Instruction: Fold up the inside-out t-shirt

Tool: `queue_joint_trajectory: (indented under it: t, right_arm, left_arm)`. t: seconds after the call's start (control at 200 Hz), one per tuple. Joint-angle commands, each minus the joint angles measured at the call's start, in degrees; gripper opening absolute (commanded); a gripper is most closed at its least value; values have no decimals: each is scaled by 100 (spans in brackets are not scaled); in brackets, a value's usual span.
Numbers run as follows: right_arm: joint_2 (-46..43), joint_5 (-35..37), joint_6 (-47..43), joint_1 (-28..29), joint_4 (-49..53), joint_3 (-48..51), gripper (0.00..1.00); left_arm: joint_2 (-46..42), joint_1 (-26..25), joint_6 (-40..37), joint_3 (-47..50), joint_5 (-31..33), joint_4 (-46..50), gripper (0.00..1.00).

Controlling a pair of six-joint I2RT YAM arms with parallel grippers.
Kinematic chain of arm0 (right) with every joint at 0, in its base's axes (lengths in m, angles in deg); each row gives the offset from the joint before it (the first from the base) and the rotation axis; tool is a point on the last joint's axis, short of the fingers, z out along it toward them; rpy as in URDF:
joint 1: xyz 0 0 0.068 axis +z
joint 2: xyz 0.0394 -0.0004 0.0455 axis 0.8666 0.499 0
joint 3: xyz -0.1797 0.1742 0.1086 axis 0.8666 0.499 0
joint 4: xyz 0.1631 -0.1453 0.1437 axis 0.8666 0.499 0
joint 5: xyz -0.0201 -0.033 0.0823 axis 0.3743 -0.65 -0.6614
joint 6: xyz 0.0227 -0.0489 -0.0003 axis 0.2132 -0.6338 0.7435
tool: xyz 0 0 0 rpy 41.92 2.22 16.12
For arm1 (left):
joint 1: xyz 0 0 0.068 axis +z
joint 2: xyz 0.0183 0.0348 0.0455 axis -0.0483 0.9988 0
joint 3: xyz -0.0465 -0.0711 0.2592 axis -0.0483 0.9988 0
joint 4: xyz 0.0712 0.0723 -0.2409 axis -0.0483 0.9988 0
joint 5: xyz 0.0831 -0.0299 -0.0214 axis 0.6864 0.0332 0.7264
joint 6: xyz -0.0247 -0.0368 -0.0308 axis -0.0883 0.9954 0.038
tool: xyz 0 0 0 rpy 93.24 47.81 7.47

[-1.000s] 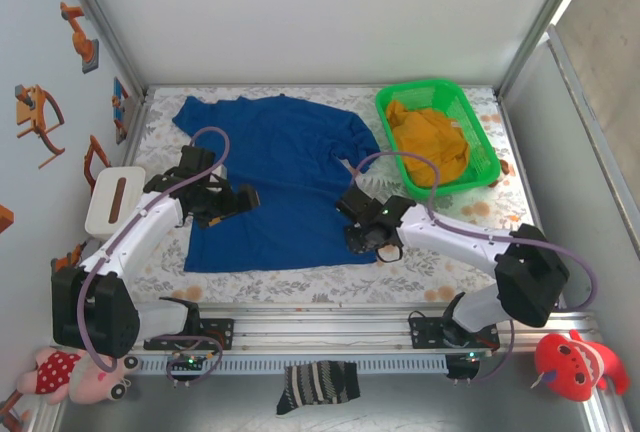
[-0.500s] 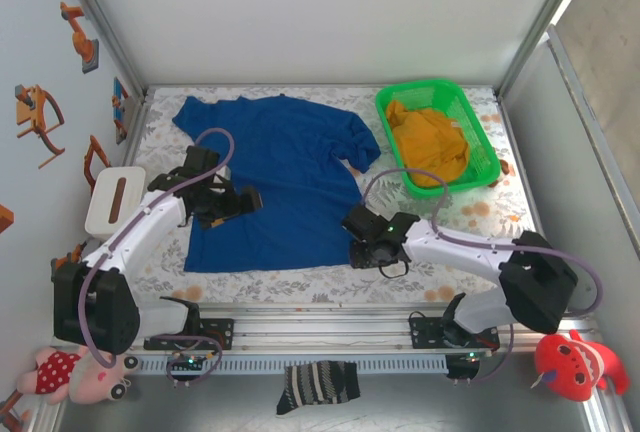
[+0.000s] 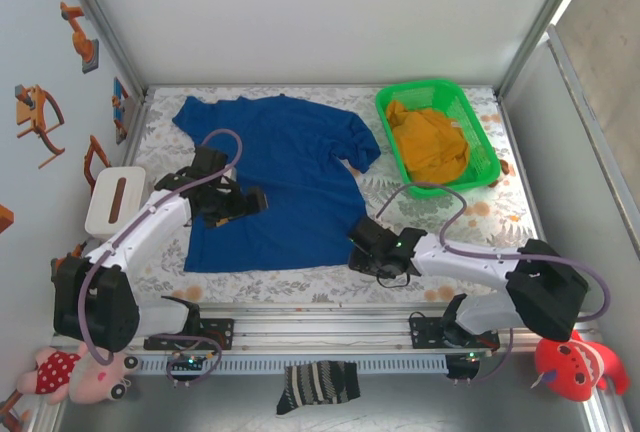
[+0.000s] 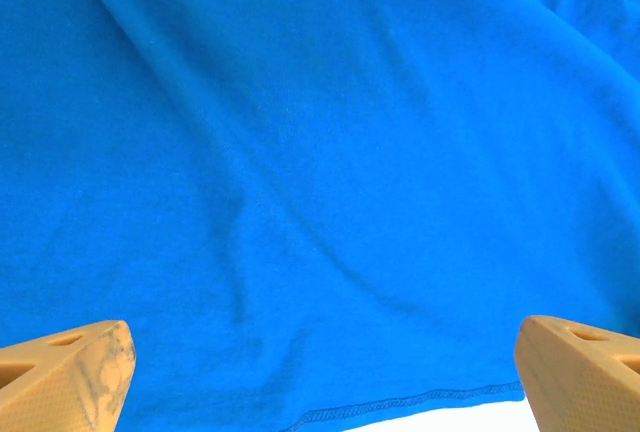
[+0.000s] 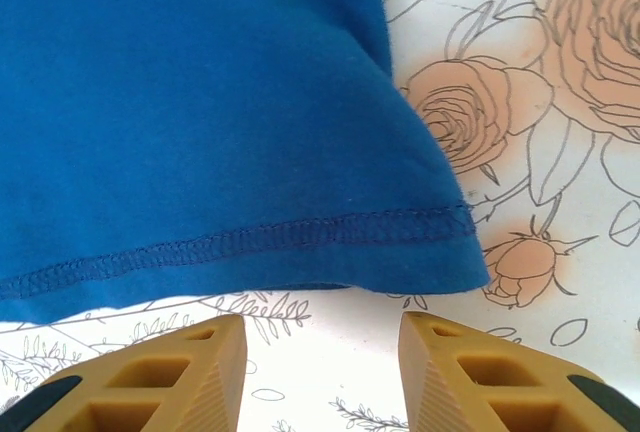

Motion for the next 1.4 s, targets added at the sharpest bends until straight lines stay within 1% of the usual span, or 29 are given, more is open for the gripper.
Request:
queue_joint_trajectory:
  t: [0.0,0.25,0.561,0.786,0.921,0.996,1.072,1.162,1.227,1.397]
  right_arm:
    - [-83,324,394,41,-101,66,43]
    - [180,414,348,45,-197,-30,42]
    - [315,495,347,46,-280,-100,36]
    - [327,563,390,41,-286,-150,26]
    - [283,618,439,32,-277,-147,25]
    - [291,633,439,23,-278,-141,22]
    - [297,653,439,13,-282,-119,14]
    - [206,688,443,0,-303,-101,0]
    - [73,712,443,-5,-311,-101,0]
    - [-492,748,376,-5,-296,-229,0]
  left_arm:
    - [-182,-43,29,-158,254,23,97]
    - [-212,-141,-46,-158,253,-86,97]
    - [-254,-150,-61,-68,285,-106,97]
    - [-250,-147,-66,-42,288,-110,97]
    - [-258,-157,-68,-35,297,-114,97]
    - [-258,-159,-61,-26,309,-119,97]
    - [-253,-158,-71,-24,356,-120,97]
    - [-250,-156,-172,-23,398,-120,97]
    - [-242,-157,-243,-18,343,-151,97]
    - [-150,-244,-495,25,-208,-158,97]
